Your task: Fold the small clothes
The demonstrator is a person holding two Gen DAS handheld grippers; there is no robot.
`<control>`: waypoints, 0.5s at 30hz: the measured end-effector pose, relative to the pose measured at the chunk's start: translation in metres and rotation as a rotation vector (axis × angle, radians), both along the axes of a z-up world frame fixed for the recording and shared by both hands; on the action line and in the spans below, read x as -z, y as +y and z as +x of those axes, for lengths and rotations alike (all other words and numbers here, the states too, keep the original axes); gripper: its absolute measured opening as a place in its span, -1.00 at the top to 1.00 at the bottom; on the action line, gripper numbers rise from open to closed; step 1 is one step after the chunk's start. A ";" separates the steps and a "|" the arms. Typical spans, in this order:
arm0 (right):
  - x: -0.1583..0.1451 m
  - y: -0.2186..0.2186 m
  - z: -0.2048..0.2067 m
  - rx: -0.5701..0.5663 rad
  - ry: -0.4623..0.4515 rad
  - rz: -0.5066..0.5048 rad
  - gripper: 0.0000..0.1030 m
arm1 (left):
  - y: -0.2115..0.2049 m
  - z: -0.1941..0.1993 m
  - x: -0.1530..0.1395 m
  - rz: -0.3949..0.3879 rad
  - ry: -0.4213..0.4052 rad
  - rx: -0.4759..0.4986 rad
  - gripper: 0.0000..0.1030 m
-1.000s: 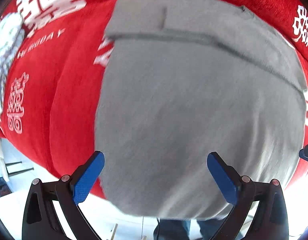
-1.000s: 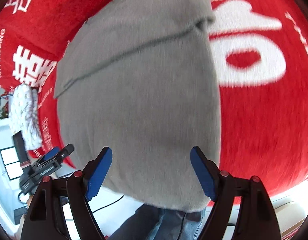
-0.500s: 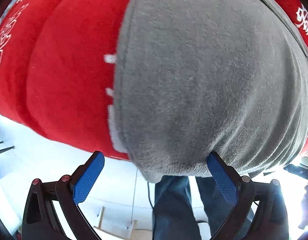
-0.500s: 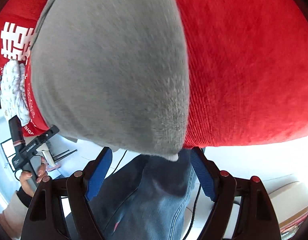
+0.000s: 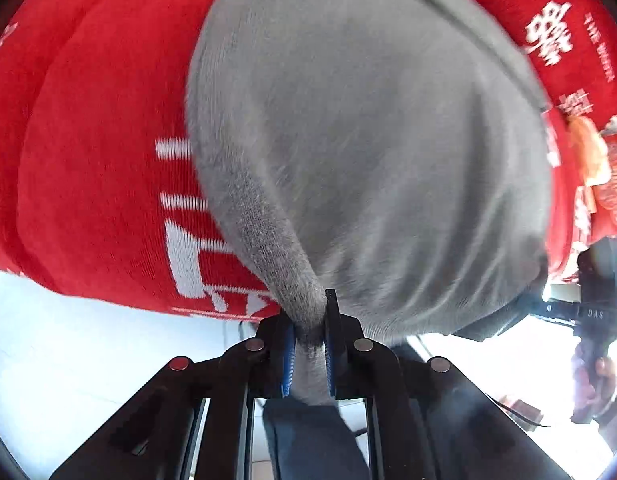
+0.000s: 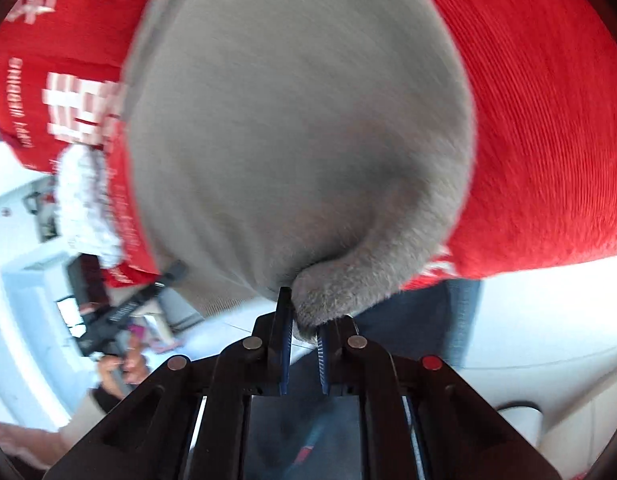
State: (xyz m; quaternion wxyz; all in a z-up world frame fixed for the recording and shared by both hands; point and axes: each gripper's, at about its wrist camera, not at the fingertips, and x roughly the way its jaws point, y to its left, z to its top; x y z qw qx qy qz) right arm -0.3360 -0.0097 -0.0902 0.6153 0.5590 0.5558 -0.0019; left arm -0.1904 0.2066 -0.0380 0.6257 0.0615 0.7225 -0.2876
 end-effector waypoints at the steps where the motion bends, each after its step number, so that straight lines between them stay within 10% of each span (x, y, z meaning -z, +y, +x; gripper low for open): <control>1: -0.008 -0.004 0.004 0.017 -0.027 0.008 0.76 | -0.001 0.003 -0.008 -0.019 -0.003 -0.002 0.74; 8: -0.052 -0.058 0.078 0.140 -0.187 0.004 0.77 | -0.036 0.057 -0.048 -0.133 -0.088 -0.020 0.74; 15: -0.045 -0.106 0.134 0.205 -0.120 -0.047 0.77 | -0.095 0.121 -0.046 -0.089 -0.211 -0.007 0.73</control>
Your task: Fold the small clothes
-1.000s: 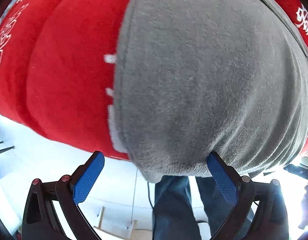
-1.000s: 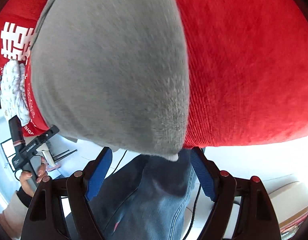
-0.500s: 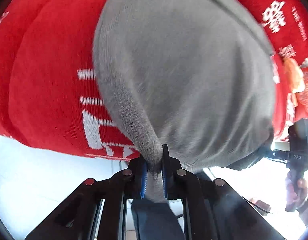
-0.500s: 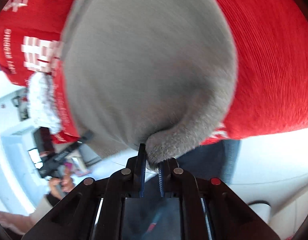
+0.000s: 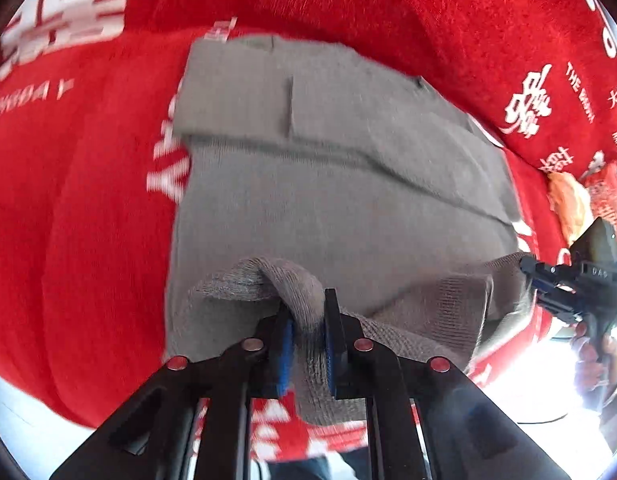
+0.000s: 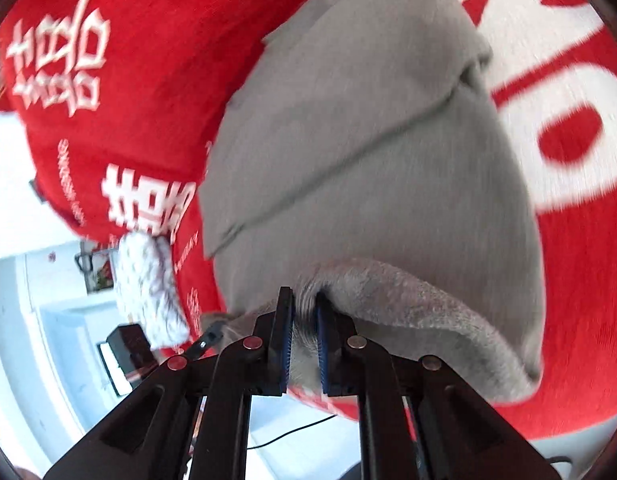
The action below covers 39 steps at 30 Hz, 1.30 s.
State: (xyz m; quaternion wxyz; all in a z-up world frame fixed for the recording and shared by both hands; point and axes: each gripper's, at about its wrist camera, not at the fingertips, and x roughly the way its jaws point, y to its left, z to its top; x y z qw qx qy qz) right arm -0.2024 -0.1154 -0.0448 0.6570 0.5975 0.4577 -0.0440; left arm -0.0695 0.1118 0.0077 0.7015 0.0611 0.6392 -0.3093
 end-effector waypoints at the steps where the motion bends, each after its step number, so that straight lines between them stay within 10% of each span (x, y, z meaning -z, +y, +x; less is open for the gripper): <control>1: 0.000 -0.004 0.002 0.009 0.004 -0.004 0.77 | -0.004 0.002 -0.001 0.012 -0.011 0.001 0.73; 5: 0.000 -0.020 0.010 0.036 0.015 -0.006 0.70 | -0.003 0.019 -0.003 0.031 -0.013 -0.026 0.14; 7: 0.000 -0.025 0.014 0.036 0.022 -0.008 0.70 | 0.005 0.021 -0.014 0.064 -0.096 -0.052 -0.66; 11: -0.006 -0.032 0.020 -0.027 0.083 -0.086 0.65 | 0.008 0.036 -0.032 0.082 -0.164 -0.040 -0.66; 13: -0.012 -0.030 0.023 -0.084 0.106 -0.151 -0.05 | 0.008 0.040 -0.032 0.095 -0.160 -0.015 -0.66; 15: -0.021 -0.023 0.028 -0.170 0.121 -0.255 -0.29 | 0.004 0.042 -0.028 0.132 -0.159 0.033 -0.66; 21: -0.026 -0.003 0.051 -0.402 0.194 -0.487 -0.29 | -0.026 0.032 -0.006 0.202 -0.120 0.179 -0.66; 33: -0.004 0.009 0.074 -0.509 0.247 -0.548 -0.29 | -0.084 0.033 0.035 0.182 -0.023 0.330 -0.64; 36: 0.000 0.015 0.081 -0.498 0.275 -0.561 -0.21 | -0.085 0.034 0.037 0.171 -0.005 0.363 -0.24; 39: 0.000 0.027 0.086 -0.532 0.308 -0.622 0.53 | -0.084 0.037 0.038 0.148 0.032 0.378 0.53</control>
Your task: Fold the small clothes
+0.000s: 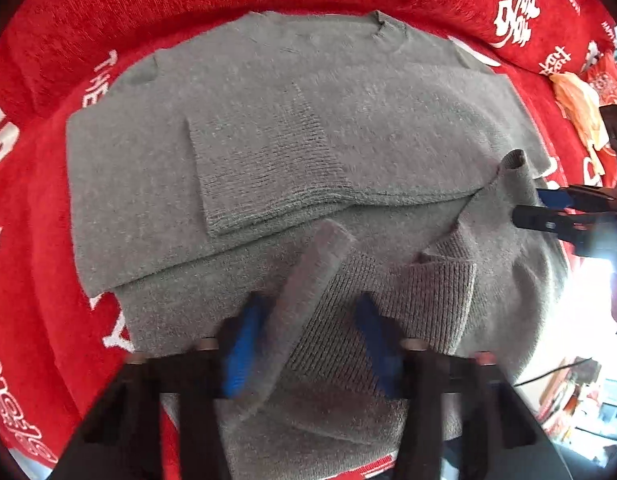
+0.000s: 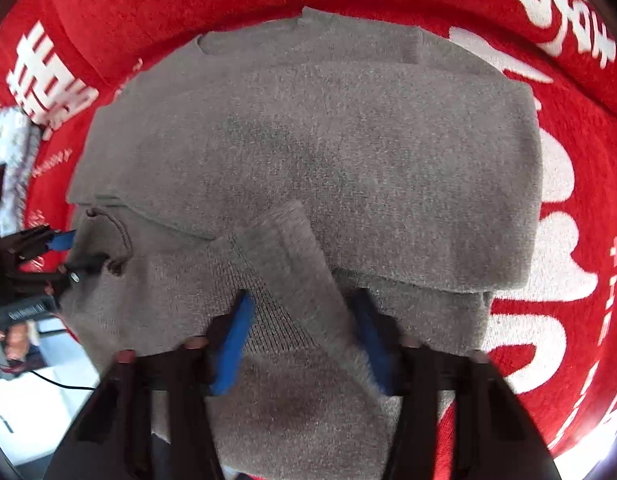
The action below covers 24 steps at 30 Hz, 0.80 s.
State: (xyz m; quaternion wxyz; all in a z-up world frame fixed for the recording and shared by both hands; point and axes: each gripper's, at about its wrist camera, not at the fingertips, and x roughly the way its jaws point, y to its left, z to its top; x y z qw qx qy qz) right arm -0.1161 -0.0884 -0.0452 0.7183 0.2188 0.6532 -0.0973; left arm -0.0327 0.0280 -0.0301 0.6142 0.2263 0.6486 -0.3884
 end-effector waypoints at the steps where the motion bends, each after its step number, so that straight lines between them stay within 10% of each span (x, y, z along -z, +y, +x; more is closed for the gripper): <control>1: -0.001 0.003 0.001 -0.007 -0.001 -0.004 0.87 | 0.000 0.001 0.001 0.002 0.003 0.012 0.83; 17: -0.135 -0.042 0.000 0.112 -0.251 -0.100 0.86 | 0.041 0.049 -0.110 -0.213 -0.134 -0.198 0.84; 24: -0.111 -0.088 0.073 0.115 -0.281 -0.123 0.86 | 0.003 0.112 -0.107 -0.254 -0.236 -0.273 0.84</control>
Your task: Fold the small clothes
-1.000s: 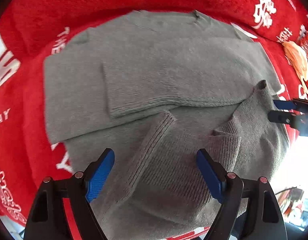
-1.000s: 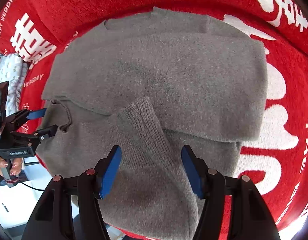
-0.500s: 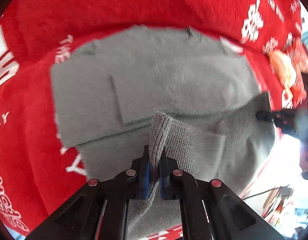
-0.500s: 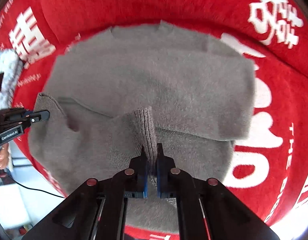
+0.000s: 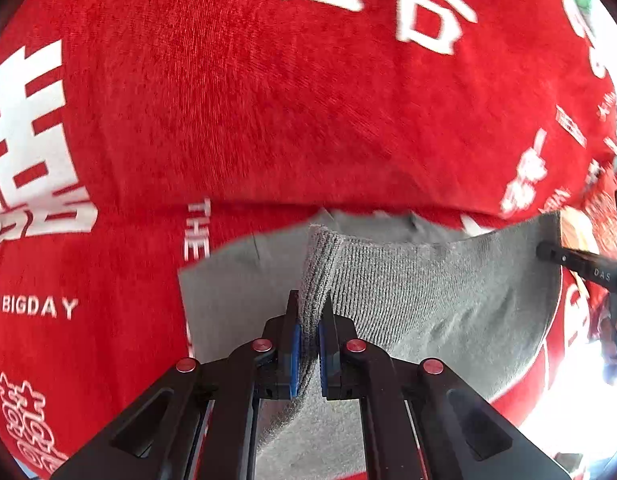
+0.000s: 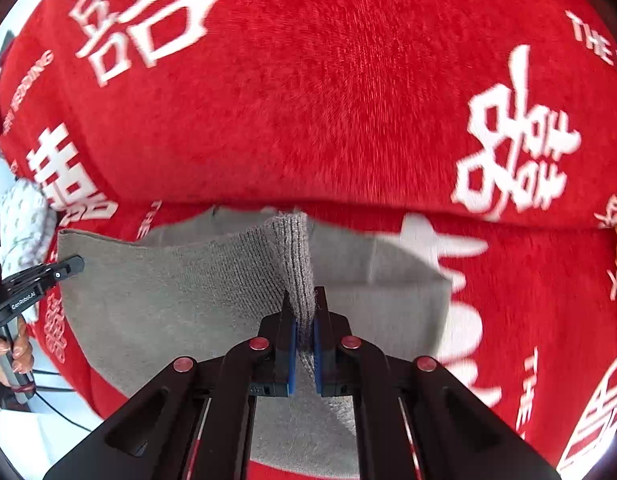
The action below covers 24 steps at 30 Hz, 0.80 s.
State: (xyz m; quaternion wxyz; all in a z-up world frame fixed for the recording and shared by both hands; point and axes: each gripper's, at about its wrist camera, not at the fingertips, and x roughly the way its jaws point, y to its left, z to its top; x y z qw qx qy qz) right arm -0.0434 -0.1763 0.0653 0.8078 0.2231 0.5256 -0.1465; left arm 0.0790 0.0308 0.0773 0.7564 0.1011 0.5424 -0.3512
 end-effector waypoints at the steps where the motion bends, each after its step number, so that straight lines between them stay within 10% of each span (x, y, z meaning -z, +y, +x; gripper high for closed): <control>1: 0.007 -0.006 0.006 0.004 0.007 0.003 0.86 | -0.006 0.007 0.007 0.004 -0.002 -0.008 0.84; 16: 0.130 -0.056 0.036 0.193 0.117 0.169 0.85 | -0.052 0.047 0.127 0.219 0.031 -0.118 0.83; 17: 0.130 -0.059 0.035 0.215 0.112 0.168 0.85 | -0.052 0.050 0.129 0.218 0.039 -0.128 0.76; 20: 0.124 -0.062 0.032 0.253 0.119 0.139 0.86 | -0.045 0.056 0.127 0.291 -0.042 -0.197 -0.27; 24: 0.106 -0.063 0.026 0.296 0.149 0.036 0.75 | -0.026 0.065 0.118 0.328 -0.069 -0.249 -0.35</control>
